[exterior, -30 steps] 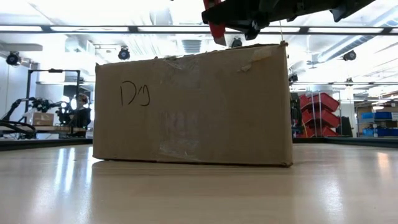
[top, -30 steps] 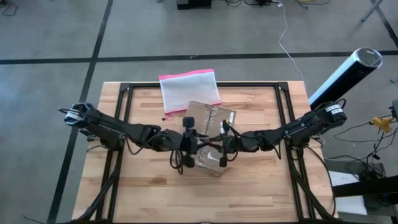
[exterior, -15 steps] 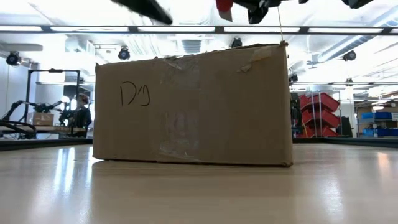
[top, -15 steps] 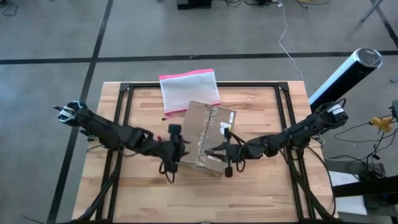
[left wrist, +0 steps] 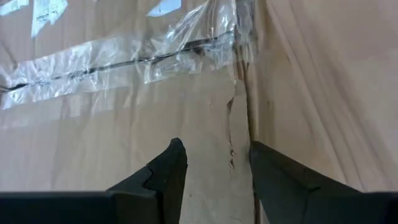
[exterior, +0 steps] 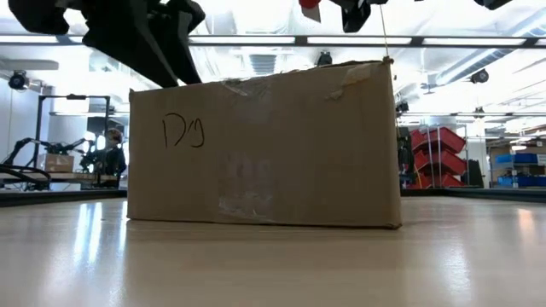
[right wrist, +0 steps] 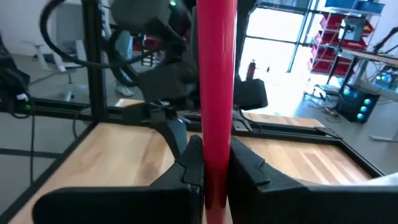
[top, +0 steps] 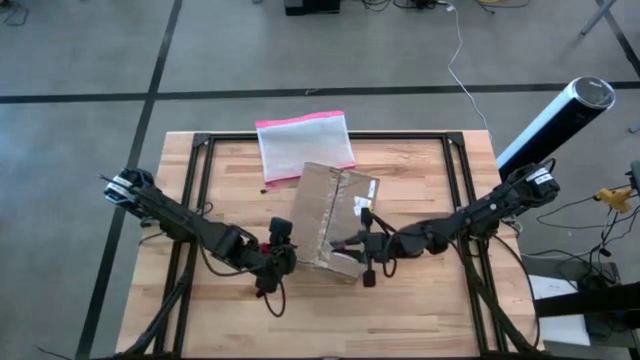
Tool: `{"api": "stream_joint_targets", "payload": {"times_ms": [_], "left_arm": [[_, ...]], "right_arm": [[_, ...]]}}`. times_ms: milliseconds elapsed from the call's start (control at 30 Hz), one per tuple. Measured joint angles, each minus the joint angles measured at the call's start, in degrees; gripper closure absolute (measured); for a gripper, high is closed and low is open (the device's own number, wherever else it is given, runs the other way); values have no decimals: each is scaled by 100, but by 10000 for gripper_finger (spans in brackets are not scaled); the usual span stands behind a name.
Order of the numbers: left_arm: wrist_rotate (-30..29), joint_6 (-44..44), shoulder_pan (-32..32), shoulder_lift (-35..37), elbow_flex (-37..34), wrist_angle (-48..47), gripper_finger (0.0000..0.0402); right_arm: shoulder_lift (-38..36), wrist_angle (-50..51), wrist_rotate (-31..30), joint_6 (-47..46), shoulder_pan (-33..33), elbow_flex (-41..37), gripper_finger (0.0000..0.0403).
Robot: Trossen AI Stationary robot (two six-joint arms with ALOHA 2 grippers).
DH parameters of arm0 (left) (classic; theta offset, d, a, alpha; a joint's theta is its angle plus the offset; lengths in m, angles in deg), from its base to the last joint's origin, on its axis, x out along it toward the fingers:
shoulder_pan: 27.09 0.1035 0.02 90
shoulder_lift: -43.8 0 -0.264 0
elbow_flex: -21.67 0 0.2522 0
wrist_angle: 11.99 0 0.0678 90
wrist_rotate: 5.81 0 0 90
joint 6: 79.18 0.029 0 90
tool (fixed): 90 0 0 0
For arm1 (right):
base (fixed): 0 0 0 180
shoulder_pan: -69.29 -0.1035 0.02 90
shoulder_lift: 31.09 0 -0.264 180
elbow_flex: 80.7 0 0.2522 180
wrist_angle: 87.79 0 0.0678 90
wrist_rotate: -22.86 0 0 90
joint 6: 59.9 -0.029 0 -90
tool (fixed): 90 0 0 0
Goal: Unpack boxes
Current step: Open the cardboard box using the box cutter
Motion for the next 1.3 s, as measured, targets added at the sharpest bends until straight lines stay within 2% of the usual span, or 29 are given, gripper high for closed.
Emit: {"api": "stream_joint_targets", "payload": {"times_ms": [200, 500, 900, 1300], "left_arm": [[-25, 13, 2, -273, 15, 107, 215], [-19, 209, 42, -542, 5, 1360, 223], [211, 811, 82, -532, 262, 1350, 214], [75, 1094, 291, -649, 262, 1538, 220]], "right_arm": [[0, 0, -9, -13, -3, 48, 385], [0, 0, -6, -13, -11, 48, 385], [12, 38, -15, -175, -116, 48, 385], [733, -480, -146, -163, -527, 48, 385]]}}
